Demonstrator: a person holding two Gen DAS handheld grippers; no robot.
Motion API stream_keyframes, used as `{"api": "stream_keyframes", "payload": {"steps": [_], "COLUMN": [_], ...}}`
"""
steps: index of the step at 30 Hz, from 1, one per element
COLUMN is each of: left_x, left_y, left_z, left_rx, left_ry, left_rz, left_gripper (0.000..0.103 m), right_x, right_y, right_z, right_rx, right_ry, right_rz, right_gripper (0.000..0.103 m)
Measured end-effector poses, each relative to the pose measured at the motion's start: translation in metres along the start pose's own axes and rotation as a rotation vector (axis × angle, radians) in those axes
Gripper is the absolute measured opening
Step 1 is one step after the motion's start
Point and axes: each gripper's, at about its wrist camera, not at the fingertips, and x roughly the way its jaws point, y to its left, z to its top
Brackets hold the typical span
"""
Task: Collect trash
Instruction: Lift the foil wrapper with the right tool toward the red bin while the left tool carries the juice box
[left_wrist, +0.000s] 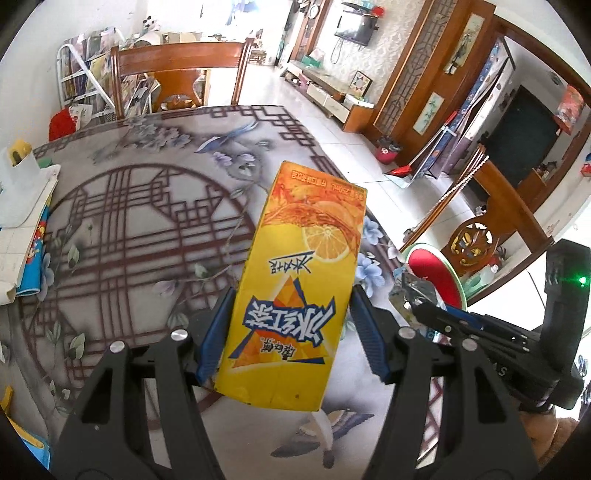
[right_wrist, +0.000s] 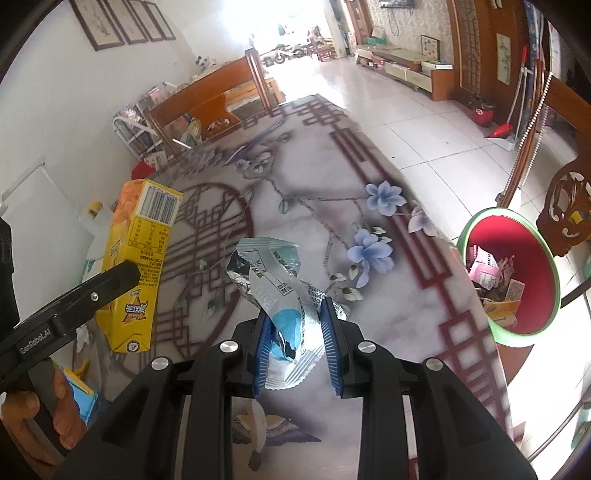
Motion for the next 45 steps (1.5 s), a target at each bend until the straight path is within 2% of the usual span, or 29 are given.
{"api": "stream_keyframes", "payload": {"steps": [24, 45], "left_x": [0.017, 0.051], "left_y": [-0.050, -0.117], "left_z": [0.003, 0.003], "left_rx": [0.068, 0.104], "left_ry": [0.016, 0.041], "left_rz": [-0.043, -0.060], "left_gripper": [0.060, 0.060], "right_x": [-0.024, -0.045], "right_y": [-0.061, -0.132], "right_z": [-0.001, 0.008], "right_rx": [0.098, 0.142], "right_ry": [-0.026, -0.044], "right_rz": [-0.044, -0.060], "right_gripper": [0.026, 0.026]}}
